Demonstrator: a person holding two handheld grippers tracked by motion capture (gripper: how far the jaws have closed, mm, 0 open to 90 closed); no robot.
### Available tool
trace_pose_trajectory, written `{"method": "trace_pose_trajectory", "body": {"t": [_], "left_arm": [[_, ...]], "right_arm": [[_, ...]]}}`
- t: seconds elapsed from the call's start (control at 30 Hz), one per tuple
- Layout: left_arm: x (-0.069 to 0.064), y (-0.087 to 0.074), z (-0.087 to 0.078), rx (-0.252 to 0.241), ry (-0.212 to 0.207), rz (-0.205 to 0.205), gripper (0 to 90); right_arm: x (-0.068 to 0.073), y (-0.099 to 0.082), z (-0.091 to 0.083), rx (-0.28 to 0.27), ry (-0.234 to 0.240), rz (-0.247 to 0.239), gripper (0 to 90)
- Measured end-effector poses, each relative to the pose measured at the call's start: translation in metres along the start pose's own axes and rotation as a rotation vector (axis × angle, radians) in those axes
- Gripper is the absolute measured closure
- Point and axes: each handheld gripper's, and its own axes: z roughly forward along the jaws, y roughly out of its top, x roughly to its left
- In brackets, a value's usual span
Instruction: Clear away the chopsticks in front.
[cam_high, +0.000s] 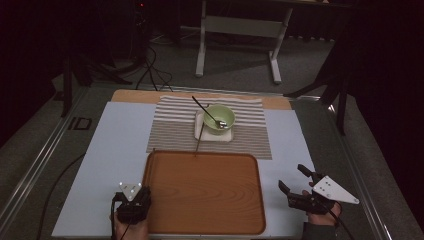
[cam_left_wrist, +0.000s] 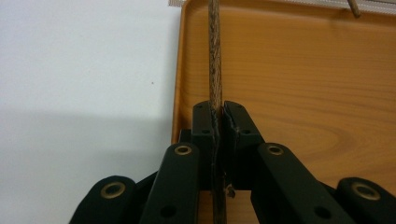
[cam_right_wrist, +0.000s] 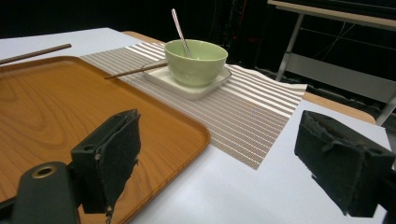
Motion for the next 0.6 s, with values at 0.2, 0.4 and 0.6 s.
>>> {"method": "trace_pose_trajectory", "body": {"t": [0.2,0.4,0.6], "left_arm": [[0.0007,-0.0007,0.0002,0.021,0.008,-0.002,83.8],[-0.0010,-0.0005,0.0028,0.035,0.007,0.009,80.7],[-0.0002,0.0005,0.0035,0.035,0.004,0.008,78.2]], "right_arm": [[-0.0004,0.0000,-0.0003,0.000,0.000,0.003,13.8],[-0.0006,0.0000,-0.0002,0.001,-0.001,0.002,13.8],[-0.0009,0.0000,-0.0005,0.000,-0.002,0.002,13.8]]}}
